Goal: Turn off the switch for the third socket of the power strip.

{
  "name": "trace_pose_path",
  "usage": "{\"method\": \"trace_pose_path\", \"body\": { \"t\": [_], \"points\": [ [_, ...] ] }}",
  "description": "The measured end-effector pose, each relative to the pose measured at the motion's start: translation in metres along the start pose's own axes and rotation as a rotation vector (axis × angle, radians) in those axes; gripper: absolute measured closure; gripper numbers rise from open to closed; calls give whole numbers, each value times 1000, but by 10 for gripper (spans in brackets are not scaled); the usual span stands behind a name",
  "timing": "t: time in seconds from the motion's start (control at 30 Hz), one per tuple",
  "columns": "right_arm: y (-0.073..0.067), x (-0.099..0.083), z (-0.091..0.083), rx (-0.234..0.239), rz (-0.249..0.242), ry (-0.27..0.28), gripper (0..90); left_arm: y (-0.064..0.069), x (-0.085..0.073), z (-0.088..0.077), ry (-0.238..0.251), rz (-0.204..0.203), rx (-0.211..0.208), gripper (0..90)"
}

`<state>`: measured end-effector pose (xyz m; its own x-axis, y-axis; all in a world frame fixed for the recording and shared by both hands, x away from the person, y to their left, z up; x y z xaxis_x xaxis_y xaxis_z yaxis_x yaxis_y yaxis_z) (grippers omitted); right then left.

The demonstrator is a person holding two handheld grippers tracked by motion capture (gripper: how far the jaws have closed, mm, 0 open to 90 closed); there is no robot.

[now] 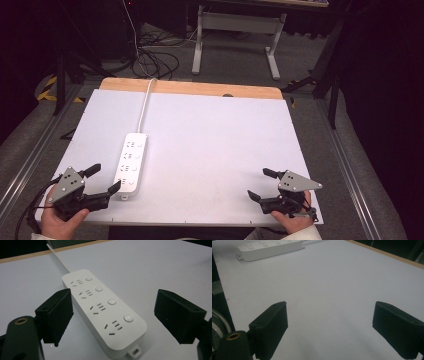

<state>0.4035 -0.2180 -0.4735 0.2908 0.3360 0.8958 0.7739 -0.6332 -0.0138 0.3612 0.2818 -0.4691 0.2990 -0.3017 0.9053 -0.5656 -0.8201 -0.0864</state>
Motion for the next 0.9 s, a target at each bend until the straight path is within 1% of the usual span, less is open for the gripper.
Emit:
{"method": "trace_pose_path", "body": {
  "t": [0.03,0.13,0.17,0.33,0.4,0.43,0.6,0.63,0.7,0.87,0.9],
  "points": [
    [0,0,0,1,1,4,130,0,0,0,-1,6,3,164],
    [0,0,-1,-1,2,6,130,0,1,0,1,1,9,164],
    [0,0,-1,1,5,7,131,0,2,-1,2,11,13,164],
    [0,1,-1,5,8,11,134,0,2,-1,1,9,17,164],
    [-1,1,-1,6,-3,8,134,0,2,-2,-9,20,22,164],
    [-1,1,-1,5,-5,5,134,0,2,-2,-12,13,19,164],
    [-1,1,0,12,4,5,141,0,6,-3,-18,21,28,175],
    [-1,1,0,14,7,7,141,0,7,-4,-14,10,20,189],
    [-1,0,0,14,8,5,143,1,9,-4,-11,4,17,197],
    [-1,0,1,17,8,2,146,1,10,-5,-14,15,14,212],
    [-1,0,1,17,9,0,146,1,11,-6,-17,11,15,217]
  ]
}}
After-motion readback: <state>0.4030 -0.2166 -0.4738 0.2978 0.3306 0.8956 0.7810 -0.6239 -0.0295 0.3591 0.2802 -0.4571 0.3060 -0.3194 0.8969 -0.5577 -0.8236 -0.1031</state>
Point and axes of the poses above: each handheld gripper's, and its own axes: z roughly forward along the jaws, x roughly out of its top, y roughly to its right, the point moved 4 cm from there along z, roughly forward along the jaws, and after that the axes turned 5 degrees about z, right-handed, at the moved point
